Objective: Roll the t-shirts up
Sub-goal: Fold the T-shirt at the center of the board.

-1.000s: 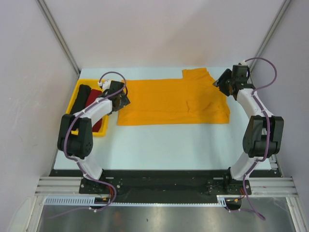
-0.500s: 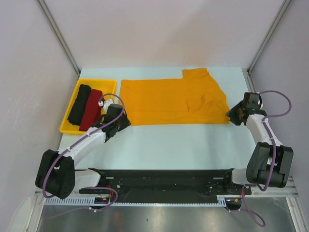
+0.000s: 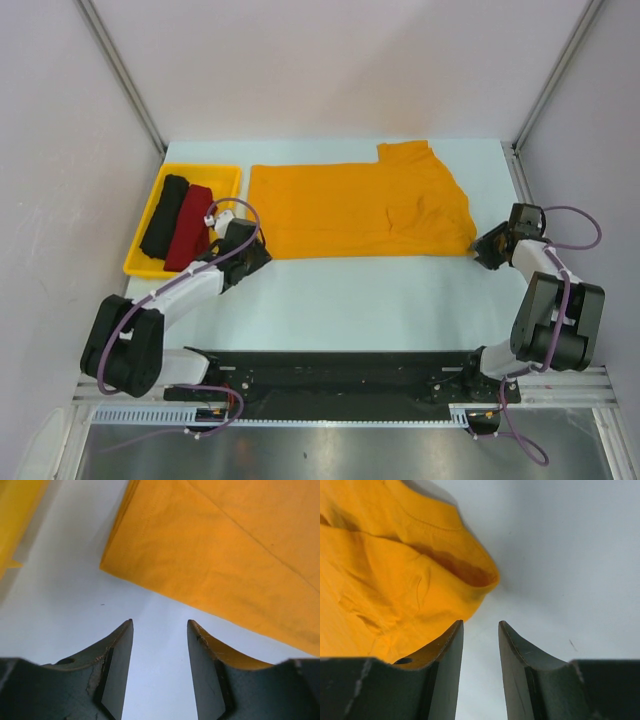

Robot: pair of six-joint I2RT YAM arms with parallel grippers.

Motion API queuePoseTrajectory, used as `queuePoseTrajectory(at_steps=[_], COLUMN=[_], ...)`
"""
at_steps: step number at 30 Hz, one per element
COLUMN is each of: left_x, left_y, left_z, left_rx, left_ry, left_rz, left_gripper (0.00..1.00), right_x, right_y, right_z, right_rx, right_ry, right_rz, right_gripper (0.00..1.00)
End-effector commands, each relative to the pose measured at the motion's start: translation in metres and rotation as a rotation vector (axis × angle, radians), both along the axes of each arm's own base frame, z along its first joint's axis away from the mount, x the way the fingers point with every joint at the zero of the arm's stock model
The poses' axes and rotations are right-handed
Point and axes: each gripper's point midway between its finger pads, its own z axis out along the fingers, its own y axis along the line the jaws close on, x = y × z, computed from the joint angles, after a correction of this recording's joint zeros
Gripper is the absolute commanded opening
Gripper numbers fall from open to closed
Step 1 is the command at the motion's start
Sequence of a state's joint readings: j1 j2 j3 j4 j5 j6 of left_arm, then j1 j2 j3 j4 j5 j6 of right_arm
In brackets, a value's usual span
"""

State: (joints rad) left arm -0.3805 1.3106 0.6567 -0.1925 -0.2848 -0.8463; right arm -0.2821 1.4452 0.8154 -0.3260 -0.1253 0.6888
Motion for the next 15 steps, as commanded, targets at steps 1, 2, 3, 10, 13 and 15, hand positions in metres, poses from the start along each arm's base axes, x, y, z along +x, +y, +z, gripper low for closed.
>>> queuePoseTrajectory(at_steps=[1,2,3,10,13,15], left_x=[0.017,0.017,0.018,0.023,0.026,0.027], left_y=[0.019,0.023,0.025,0.030,0.034,0.036], left_z=[0.007,0.006,0.004,-0.006,-0.010,-0.013], left_rx=[0.020,0.021,0.024,0.047,0.065,0.076], left_ry=[-0.038,-0.035,-0.030,-0.007,0.008,0.018], left_rz=[0.067,0.077,0.083,0.090,0.107,0.113], left_gripper=[0.52,0.52,0.52,0.54,0.58,0.61], right_x=[0.012,0.012,0.012,0.013,0.013,0.014], right_y=[-0.002,-0.003,-0.002,-0.008,-0.013,-0.019], right_z=[-0.006,-0.009,-0.014,-0.030,-0.035,-0.036], right_rx=[0.042,0.043,0.048,0.038,0.017,-0.007], right_ry=[-0.031,-0.026,-0.013,0.022,0.031,0.032], right_rz=[-0.009,-0.009,-0.012,-0.030,-0.041,-0.052], right_gripper=[0.39,0.38,0.38,0.38,0.38,0.38])
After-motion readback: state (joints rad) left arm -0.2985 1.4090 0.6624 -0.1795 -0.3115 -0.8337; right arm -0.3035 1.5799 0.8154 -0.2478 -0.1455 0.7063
